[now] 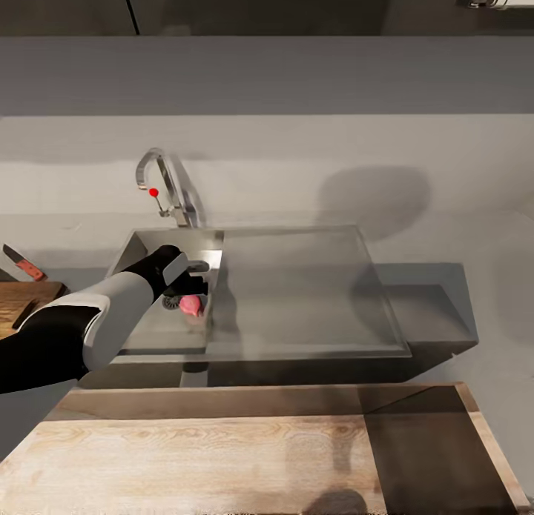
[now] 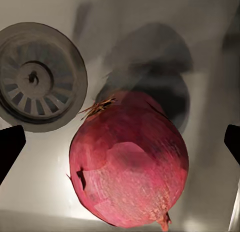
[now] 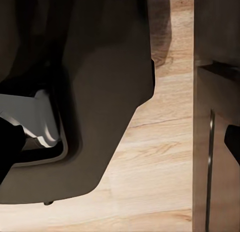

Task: In the kitchen, take the Vidalia onion out of the sink, dice it on the chopping board with the paring knife, put the diced onion into the bowl on the countertop, then place both the paring knife and the chopping board into the sink.

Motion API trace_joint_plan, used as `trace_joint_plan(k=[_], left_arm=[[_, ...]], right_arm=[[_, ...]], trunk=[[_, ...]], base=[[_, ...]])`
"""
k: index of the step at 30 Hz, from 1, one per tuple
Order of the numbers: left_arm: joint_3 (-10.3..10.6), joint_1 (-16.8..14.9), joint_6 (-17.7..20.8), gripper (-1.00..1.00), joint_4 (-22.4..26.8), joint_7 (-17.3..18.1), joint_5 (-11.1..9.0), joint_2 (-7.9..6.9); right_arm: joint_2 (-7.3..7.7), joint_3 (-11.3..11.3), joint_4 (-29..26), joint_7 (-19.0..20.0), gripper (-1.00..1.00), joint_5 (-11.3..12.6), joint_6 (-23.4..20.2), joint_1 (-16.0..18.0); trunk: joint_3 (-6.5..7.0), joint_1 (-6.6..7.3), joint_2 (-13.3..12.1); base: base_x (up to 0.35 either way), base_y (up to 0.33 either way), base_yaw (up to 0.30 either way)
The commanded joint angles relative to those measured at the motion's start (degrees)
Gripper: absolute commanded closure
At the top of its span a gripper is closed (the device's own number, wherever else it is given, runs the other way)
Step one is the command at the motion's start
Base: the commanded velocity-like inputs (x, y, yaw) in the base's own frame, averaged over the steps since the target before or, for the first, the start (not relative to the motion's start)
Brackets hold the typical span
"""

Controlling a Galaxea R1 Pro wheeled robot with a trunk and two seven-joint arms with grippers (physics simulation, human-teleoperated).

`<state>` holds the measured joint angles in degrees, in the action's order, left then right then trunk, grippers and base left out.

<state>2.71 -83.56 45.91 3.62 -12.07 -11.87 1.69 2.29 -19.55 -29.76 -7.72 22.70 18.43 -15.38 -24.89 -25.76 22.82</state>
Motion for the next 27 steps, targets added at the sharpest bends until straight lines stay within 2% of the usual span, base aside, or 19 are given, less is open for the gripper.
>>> trace_joint_plan(k=[1,12,24,25,27], left_arm=[[0.3,0.0,0.2,-1.00,0.1,-0.4,-0.6,0.00],[0.3,0.0,0.2,-1.00,-0.2,-0.5,-0.6,0.04],[0.3,0.0,-3.0,-1.00,-1.6,-0.4,-0.6,0.02],[0.3,0.0,-3.0,1.00,-1.6,-0.4,-0.6,0.01],[0.3,0.0,-3.1,1.00,-1.7,-0.4,-0.6,-0.01]], right_arm=[[0.09,-0.5,-0.1,-0.5,-1.00,0.4,0.1,0.0],[0.09,-0.5,-0.1,-0.5,-1.00,0.4,0.1,0.0],[0.09,-0.5,-0.2,-0.5,-1.00,0.4,0.1,0.0],[0.09,-0.5,-0.2,-0.5,-1.00,0.4,0.1,0.0],[0.09,-0.5,-0.2,-0.5,-1.00,0.4,0.1,0.0]], trunk=[[-0.18,-0.02,0.1],[-1.19,-0.02,0.1],[-2.28,-0.02,0.1],[-2.35,-0.02,0.1],[-2.42,-0.02,0.1]], base=[[-0.021,0.000,0.000],[-0.005,0.000,0.000],[0.000,0.000,0.000],[0.000,0.000,0.000],[0.000,0.000,0.000]])
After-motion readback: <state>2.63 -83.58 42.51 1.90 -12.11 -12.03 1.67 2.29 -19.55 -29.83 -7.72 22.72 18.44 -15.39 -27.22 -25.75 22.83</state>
